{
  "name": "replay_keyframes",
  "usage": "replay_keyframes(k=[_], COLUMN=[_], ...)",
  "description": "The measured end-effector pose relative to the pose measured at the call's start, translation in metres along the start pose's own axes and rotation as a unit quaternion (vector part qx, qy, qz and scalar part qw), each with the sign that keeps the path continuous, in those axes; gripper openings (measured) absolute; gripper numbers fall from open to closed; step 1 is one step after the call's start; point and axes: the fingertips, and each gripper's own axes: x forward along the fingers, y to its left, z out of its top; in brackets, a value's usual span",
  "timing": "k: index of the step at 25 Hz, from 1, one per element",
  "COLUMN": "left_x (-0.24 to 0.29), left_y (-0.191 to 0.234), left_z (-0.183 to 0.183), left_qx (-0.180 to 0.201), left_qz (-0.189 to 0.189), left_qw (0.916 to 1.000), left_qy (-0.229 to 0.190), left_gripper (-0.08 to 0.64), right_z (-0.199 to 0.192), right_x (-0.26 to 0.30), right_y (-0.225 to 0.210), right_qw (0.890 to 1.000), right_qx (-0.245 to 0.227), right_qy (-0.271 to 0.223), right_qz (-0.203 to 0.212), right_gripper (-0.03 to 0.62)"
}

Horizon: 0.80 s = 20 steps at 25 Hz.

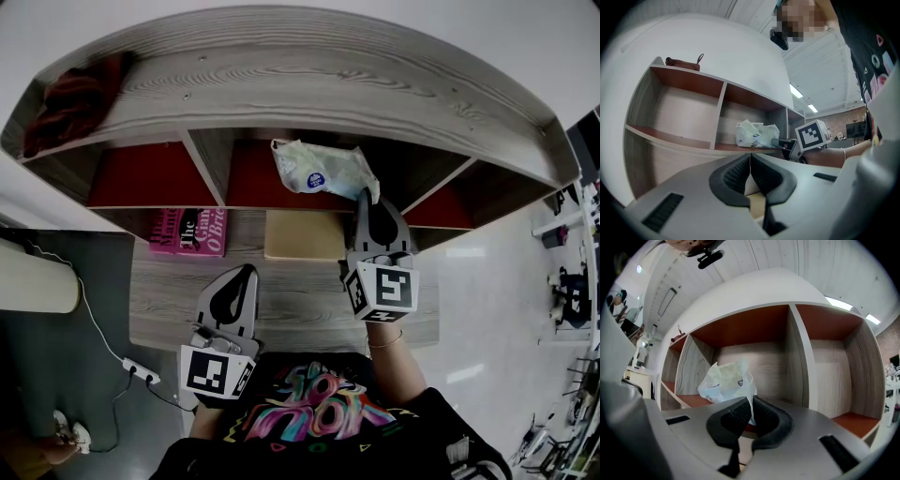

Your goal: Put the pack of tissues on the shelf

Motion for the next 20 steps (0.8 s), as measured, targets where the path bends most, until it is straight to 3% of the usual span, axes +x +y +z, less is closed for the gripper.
replay_keyframes(k=[11,20], left_x=[-0.002,-0.003], left_y=[0.000,0.001], left_z=[-0.003,-0.005], left_qx=[-0.001,-0.003], left_qz=[0.000,0.003], left_qw=[1.0000,1.0000], left_qy=[0.005,0.004], left_gripper=[0.025,0.025], right_z=[-0.014,-0.015], right_x=[0.004,0.004], right_y=[0.012,0.013], right_qw=[0.999,0.998], right_qx=[0.016,0.026], right_qy=[0.031,0.036], right_qz=[0.036,0.041], right_gripper=[0.038,0.078])
